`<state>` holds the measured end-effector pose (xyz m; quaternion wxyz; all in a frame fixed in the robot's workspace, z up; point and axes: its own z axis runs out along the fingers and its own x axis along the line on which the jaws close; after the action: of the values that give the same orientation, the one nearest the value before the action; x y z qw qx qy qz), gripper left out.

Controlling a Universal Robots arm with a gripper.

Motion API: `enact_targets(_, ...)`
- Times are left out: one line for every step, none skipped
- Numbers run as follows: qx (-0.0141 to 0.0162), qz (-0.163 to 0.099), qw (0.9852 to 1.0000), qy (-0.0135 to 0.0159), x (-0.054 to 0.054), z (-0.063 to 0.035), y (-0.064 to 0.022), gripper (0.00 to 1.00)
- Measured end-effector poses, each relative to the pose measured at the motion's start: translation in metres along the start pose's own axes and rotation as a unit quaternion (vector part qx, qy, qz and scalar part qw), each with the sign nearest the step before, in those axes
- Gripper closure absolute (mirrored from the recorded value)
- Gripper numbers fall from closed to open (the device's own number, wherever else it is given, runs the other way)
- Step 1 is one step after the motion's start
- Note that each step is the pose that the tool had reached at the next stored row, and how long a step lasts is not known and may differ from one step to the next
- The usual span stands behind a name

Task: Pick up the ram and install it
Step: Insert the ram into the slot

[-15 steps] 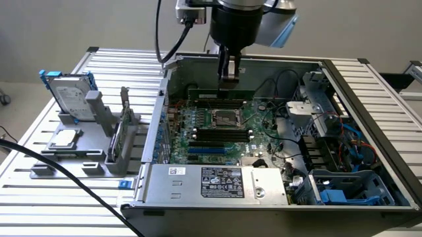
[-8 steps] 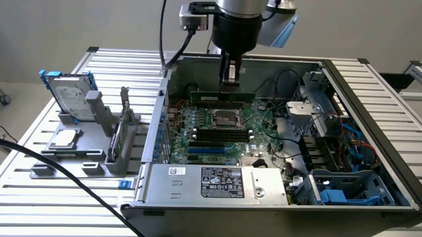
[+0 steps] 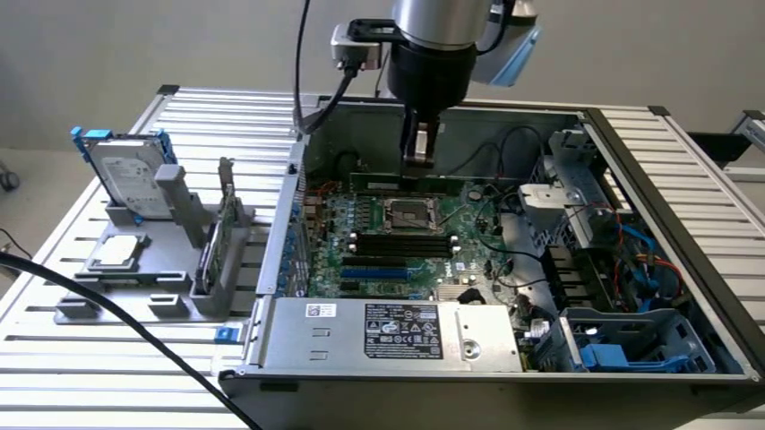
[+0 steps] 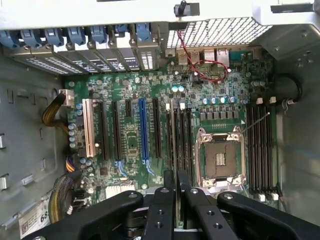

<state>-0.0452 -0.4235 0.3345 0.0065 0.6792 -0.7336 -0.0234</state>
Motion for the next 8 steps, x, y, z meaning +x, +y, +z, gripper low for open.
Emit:
enact_targets(0.0,0.002,1.0,0.0,-0.001,0.0017,-0.0003,0.86)
enact_targets(0.0001,0.002,1.0,-0.0001,-0.002,0.0036,-0.0006,0.86)
enact_targets(0.0001,0.003,1.0,-0.0002,-0.003,0.0054,-0.0008,0.86)
enact_targets(0.0001,0.004,1.0,-0.0002,-0.004,0.0073,-0.001,0.86)
enact_targets(0.0001,0.004,1.0,-0.0002,-0.006,0.0091,-0.0012,0.86)
enact_targets(0.0001,0.005,1.0,-0.0002,-0.007,0.0111,-0.0014,0.86)
enact_targets(0.0001,0.005,1.0,-0.0002,-0.009,0.0129,-0.0015,0.86)
enact_targets(0.0001,0.005,1.0,-0.0002,-0.011,0.0147,-0.0017,0.86)
